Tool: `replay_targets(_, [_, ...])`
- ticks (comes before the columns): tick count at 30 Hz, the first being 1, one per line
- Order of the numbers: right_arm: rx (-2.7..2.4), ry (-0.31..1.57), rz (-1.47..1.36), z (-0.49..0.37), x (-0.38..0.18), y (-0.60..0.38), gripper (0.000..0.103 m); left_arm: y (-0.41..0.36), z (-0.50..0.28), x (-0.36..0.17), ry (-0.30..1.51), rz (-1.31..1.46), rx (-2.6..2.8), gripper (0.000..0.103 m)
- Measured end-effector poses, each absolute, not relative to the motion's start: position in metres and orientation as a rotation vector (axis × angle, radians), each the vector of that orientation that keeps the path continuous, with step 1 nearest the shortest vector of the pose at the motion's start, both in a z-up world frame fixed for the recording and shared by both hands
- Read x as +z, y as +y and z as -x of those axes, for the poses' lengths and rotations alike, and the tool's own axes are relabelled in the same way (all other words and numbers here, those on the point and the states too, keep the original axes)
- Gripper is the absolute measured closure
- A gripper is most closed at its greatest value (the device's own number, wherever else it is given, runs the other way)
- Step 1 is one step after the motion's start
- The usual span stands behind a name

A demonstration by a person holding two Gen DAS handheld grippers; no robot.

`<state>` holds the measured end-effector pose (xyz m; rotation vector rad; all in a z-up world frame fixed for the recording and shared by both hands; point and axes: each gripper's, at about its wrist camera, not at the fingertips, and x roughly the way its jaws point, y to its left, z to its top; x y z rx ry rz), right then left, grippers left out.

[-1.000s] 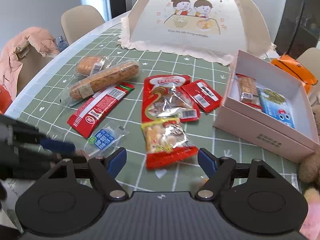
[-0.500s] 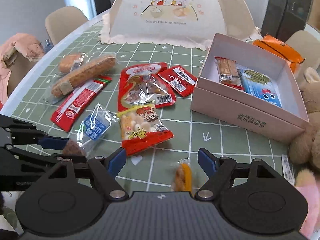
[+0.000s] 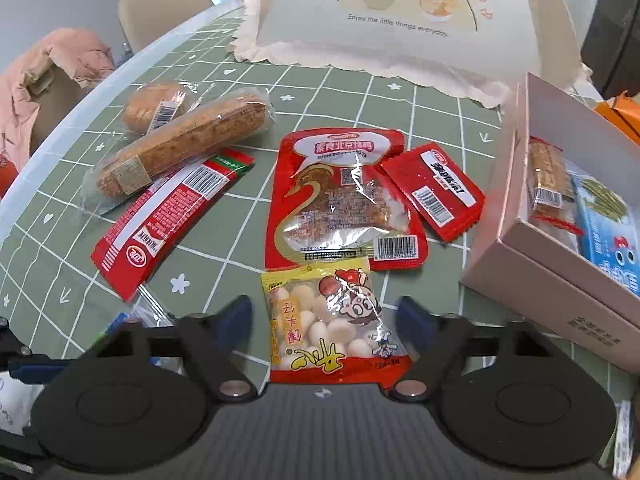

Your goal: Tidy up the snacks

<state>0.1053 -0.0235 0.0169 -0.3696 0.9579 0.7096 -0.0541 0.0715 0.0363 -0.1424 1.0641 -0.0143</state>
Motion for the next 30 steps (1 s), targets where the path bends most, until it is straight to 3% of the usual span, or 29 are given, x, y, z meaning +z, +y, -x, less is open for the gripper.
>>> replay_targets(11, [0.642,0.941,0.279,-0.053,0.054,-0.101,0.049,0.054,0.033,0.034,1.067,0.072,-0.098,0.059])
replay_targets(21, [0.531,1.035,0.186,-0.023,0.021,-0.129,0.047,0.038,0.033,0.029,1.01,-0.133,-0.175,0.053])
replay_targets(26, [0.507,1.037,0.16,-0.011,0.011,-0.13,0.024,0.043,0.032,0.03,1.021,-0.089,-0.235,0.053])
replay_targets(30, [0.492,1.002,0.201,-0.002,0.006,-0.129,0.014,0.046,0.031,0.029,1.022,-0.066,-0.264,0.052])
